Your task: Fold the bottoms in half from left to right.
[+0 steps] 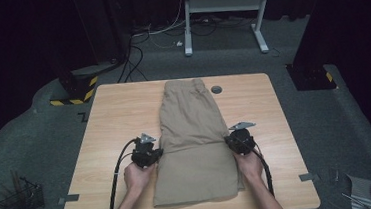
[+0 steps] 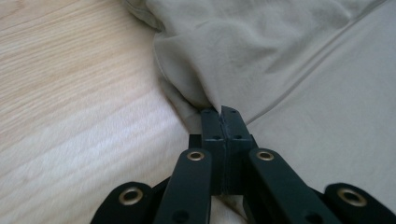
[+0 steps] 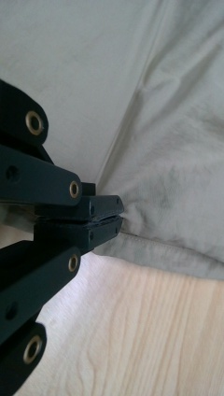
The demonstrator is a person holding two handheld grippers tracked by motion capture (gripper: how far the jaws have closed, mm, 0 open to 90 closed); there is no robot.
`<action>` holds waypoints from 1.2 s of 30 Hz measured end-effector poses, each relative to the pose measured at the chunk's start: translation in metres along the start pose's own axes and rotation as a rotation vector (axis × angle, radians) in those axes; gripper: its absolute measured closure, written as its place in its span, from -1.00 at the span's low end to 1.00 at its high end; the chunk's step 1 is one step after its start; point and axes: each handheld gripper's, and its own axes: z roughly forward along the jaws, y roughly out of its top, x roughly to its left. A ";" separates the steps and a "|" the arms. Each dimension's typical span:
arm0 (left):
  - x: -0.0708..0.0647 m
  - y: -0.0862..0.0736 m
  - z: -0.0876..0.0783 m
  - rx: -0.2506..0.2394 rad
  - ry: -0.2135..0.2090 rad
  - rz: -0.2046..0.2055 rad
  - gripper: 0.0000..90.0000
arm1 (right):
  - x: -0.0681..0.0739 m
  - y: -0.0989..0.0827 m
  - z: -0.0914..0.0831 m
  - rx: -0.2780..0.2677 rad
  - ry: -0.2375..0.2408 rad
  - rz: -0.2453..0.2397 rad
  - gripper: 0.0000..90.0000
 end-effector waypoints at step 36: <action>0.008 -0.005 0.000 -0.052 0.123 -0.034 0.05 | 0.000 0.020 0.009 -0.036 0.034 0.046 0.57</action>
